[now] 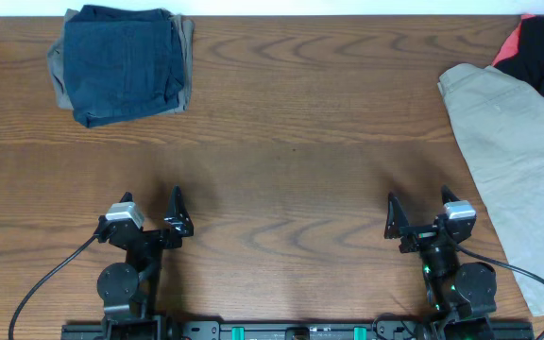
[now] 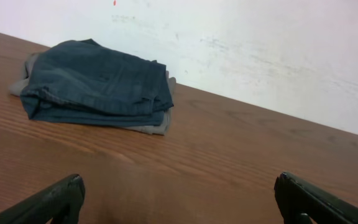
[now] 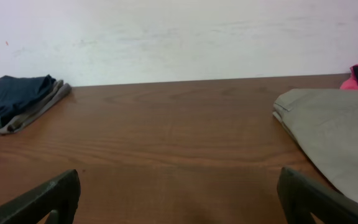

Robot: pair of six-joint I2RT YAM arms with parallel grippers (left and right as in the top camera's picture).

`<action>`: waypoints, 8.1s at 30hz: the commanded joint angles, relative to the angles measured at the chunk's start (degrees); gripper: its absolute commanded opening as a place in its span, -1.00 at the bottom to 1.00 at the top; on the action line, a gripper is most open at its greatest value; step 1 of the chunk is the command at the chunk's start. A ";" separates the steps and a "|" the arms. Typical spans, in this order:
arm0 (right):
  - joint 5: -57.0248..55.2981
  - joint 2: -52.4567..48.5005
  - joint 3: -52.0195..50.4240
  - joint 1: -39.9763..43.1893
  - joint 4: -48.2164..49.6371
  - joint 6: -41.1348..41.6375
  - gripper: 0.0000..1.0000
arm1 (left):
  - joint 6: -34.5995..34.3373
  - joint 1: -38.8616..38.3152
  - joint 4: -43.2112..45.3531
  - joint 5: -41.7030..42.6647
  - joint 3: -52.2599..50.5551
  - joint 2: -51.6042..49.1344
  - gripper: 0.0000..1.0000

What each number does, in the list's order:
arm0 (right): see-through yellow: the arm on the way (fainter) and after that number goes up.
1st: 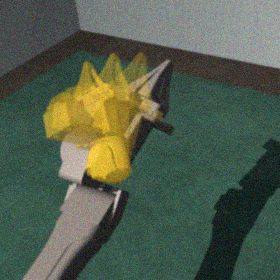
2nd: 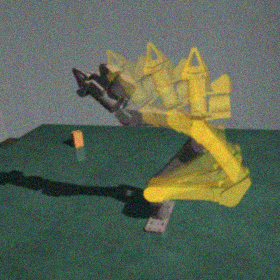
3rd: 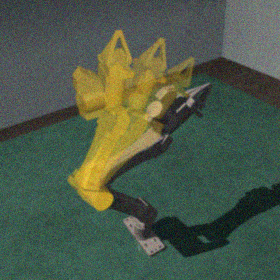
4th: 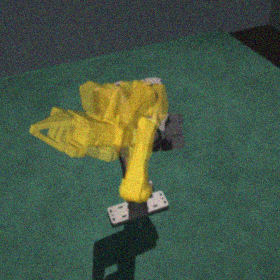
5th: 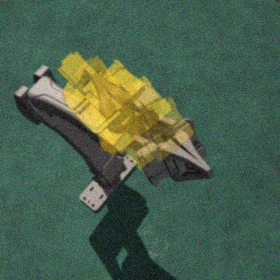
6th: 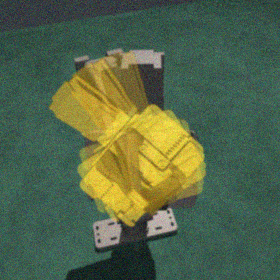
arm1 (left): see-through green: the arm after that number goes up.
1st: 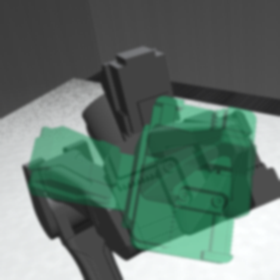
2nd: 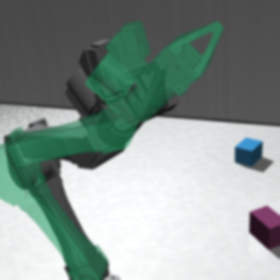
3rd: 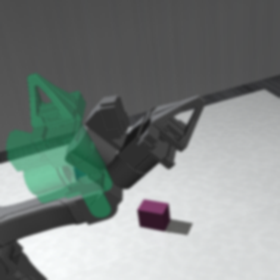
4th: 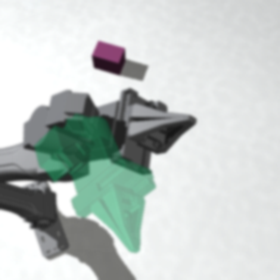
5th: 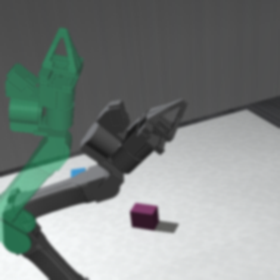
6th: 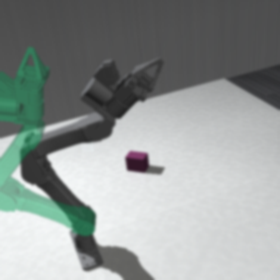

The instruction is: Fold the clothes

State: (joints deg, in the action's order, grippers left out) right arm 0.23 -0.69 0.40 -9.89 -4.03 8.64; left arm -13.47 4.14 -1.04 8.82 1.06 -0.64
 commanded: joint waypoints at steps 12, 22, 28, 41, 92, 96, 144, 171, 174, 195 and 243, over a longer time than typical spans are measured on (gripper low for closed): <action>0.02 0.26 -0.09 -0.48 -0.26 0.55 0.98 | 0.35 0.28 -2.12 1.03 -0.83 0.02 0.96; 0.02 0.26 -0.09 -0.48 -0.26 0.55 0.99 | 0.35 0.28 -2.12 1.03 -0.83 0.02 0.96; 0.02 0.26 -0.09 -0.48 -0.26 0.52 0.99 | 0.35 0.28 -2.12 1.03 -0.83 0.02 0.95; 0.02 0.26 -0.09 -0.48 -0.26 0.55 0.99 | 0.35 0.28 -2.12 1.03 -0.83 0.02 0.96; -21.77 -105.24 104.63 6.40 -55.63 -6.16 0.99 | 0.35 0.28 -2.12 1.03 -0.83 0.02 0.96; -21.90 -111.84 106.77 7.67 -54.66 -6.75 0.98 | 0.35 0.28 -2.12 1.03 -0.83 0.02 0.96; -21.20 -136.15 106.73 17.09 -40.04 -15.58 0.31 | 0.35 0.28 -2.12 1.03 -0.83 0.02 0.96; -20.09 -128.45 106.79 16.92 -42.38 -6.01 -0.98 | 0.35 0.28 -2.12 1.03 -0.83 0.02 0.96; -19.26 -124.67 106.79 16.20 -43.54 -2.54 -0.98 | 0.35 0.28 -2.12 1.03 -0.83 0.02 0.96; 6.43 -110.79 106.60 -6.64 -45.66 -4.02 -0.98 | 0.35 0.28 -2.12 1.03 -0.83 0.02 0.96; 8.76 -112.63 104.28 -33.68 -49.72 3.23 -0.45 | 0.35 0.28 -2.12 1.03 -0.83 0.02 0.96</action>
State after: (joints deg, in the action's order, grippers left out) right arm 11.05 -112.36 105.75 -43.57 -55.22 9.43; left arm -13.45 4.14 -1.28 8.84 1.21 -0.75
